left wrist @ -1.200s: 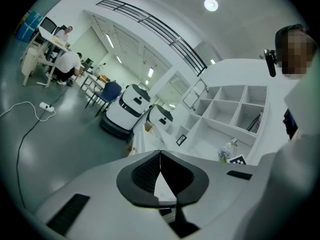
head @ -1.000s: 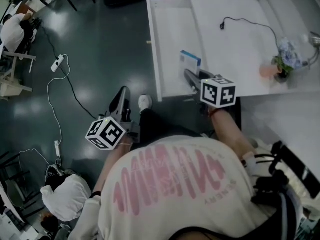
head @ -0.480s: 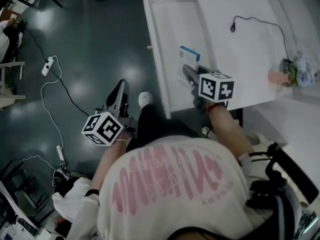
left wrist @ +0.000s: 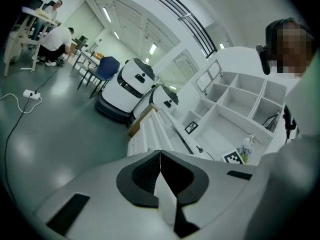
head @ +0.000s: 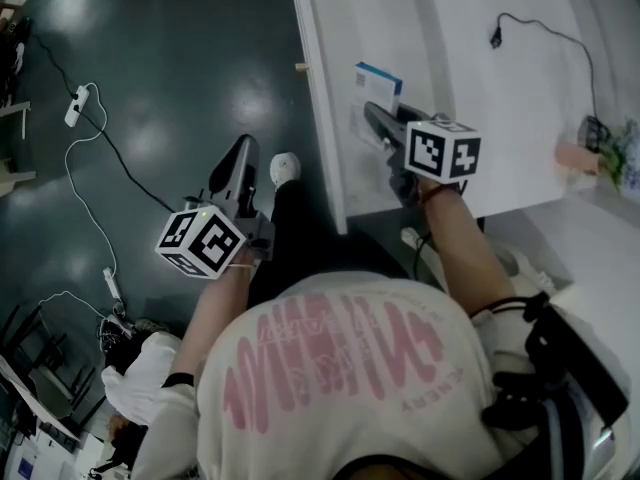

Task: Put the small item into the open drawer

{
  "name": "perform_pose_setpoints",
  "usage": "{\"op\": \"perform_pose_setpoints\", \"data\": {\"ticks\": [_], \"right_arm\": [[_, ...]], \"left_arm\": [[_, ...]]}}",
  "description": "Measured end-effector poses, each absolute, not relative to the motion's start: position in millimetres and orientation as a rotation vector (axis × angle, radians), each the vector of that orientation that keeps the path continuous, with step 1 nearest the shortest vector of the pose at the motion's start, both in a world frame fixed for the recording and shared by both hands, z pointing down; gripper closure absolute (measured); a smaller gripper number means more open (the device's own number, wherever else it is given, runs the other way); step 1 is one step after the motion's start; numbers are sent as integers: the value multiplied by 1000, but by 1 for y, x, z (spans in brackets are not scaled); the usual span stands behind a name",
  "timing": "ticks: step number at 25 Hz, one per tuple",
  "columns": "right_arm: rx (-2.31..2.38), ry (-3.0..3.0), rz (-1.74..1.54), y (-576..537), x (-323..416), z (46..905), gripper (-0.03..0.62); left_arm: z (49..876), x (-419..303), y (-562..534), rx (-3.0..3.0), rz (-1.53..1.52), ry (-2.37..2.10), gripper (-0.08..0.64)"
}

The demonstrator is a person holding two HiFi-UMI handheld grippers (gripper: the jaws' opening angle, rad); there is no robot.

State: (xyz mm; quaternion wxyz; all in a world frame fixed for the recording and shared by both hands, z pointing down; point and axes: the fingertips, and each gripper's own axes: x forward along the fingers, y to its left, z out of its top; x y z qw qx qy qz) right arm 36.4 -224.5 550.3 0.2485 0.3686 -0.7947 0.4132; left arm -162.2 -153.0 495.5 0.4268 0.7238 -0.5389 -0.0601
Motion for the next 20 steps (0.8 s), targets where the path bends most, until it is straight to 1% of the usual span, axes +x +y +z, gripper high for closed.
{"op": "perform_pose_setpoints", "data": {"ticks": [6,14,20], "right_arm": [[962,-2152,1148,-222,28,565,506],[929,-2151,1228,-226,22,572,506],[976,-2134,1185,-235,27,579,498]], "left_arm": [[518,-163,-150,1770,-130,-1329,529],[525,-161,-148,1782,-115,-1297,529],[527,-164,-150,1786,-103,-1298,529]]}}
